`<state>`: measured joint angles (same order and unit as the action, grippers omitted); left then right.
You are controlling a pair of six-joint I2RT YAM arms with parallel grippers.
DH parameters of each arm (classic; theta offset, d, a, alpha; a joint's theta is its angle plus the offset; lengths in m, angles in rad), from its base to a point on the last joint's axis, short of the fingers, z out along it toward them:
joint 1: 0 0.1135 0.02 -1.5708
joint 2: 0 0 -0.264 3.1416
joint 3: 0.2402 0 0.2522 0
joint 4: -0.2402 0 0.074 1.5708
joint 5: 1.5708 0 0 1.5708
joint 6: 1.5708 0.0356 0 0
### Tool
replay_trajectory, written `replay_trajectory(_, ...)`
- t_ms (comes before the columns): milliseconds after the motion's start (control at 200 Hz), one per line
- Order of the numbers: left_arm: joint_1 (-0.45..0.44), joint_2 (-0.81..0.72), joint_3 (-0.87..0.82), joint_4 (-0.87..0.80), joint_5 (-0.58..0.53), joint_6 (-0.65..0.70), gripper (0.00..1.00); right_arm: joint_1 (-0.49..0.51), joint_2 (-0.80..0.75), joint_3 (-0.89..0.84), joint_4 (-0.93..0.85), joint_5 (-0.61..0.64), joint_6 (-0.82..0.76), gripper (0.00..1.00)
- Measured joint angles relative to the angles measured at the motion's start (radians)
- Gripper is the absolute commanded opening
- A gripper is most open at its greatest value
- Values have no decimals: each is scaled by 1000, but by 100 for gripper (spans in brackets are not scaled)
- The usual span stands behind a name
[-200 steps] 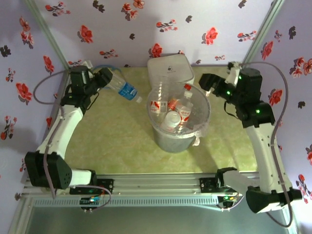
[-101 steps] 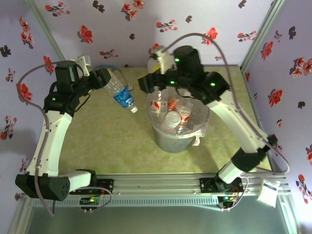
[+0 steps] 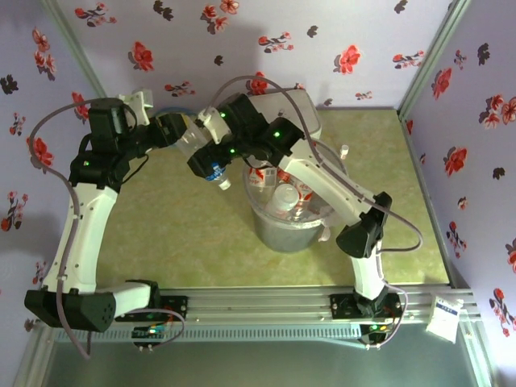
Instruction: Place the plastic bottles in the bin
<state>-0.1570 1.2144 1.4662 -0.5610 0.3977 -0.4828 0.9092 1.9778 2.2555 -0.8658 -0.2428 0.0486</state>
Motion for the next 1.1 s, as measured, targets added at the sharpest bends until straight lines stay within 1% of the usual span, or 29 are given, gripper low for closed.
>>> replay_trajectory(305,0,-11,0,18,6,-1,50,0,26,14,14,-48,29,77)
replay_trajectory(375,0,-14,-1,22,6,0,52,0,26,14,24,-52,32,72)
replay_trajectory(435,0,-20,-2,23,6,0,54,0,27,14,30,-53,40,70)
replay_trajectory(515,0,-29,-10,27,2,-1,60,0,27,14,35,-55,42,66)
replay_trajectory(635,0,-45,-18,33,-17,-5,64,0,27,14,49,-66,54,59)
replay_trajectory(680,0,-55,-24,41,-24,-5,67,0,27,14,56,-73,60,58)
replay_trajectory(730,0,-66,-32,52,-34,-9,74,0,27,14,66,-80,64,58)
replay_trajectory(890,2,-94,-49,61,-83,-16,99,-11,27,14,113,-79,93,57)
replay_trajectory(1005,3,-123,-77,71,-129,-24,100,-25,27,14,144,-67,114,54)
replay_trajectory(1100,3,-160,-109,75,-169,-28,100,-38,11,14,151,-31,139,53)
